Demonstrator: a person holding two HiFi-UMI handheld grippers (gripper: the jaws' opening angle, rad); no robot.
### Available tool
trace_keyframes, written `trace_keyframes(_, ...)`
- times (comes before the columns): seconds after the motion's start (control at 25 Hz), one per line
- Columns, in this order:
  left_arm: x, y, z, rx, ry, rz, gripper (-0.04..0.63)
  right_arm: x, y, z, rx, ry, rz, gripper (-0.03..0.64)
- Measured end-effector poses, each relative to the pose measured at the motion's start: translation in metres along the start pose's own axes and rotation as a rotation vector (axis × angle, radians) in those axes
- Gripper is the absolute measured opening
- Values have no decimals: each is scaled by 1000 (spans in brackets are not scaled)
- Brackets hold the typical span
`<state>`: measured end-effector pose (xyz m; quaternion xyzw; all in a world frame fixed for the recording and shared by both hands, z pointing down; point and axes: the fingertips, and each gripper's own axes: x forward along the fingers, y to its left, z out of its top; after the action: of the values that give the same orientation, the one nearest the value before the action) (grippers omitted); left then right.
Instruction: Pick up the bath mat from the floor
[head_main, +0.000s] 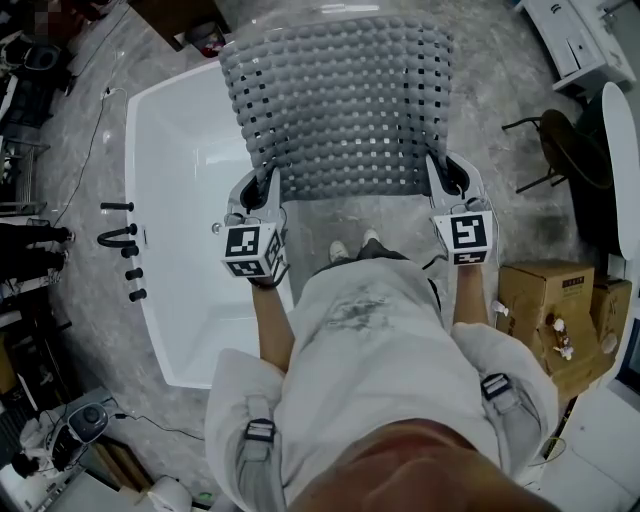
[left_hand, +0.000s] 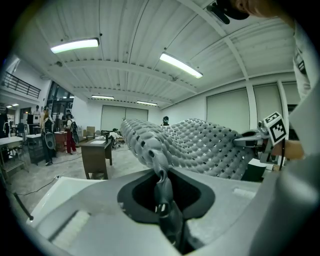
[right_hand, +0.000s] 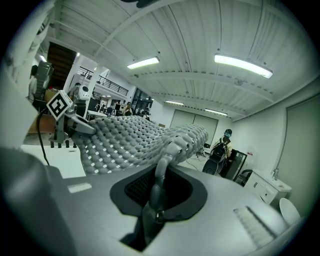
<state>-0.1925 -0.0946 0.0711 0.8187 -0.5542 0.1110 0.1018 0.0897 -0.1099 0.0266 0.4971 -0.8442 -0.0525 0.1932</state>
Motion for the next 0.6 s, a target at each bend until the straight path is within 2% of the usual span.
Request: trace_keyframes(0.6,1,-9,-1,-11,-3,12,51,-4,-7,-1,-15,-3,7,41)
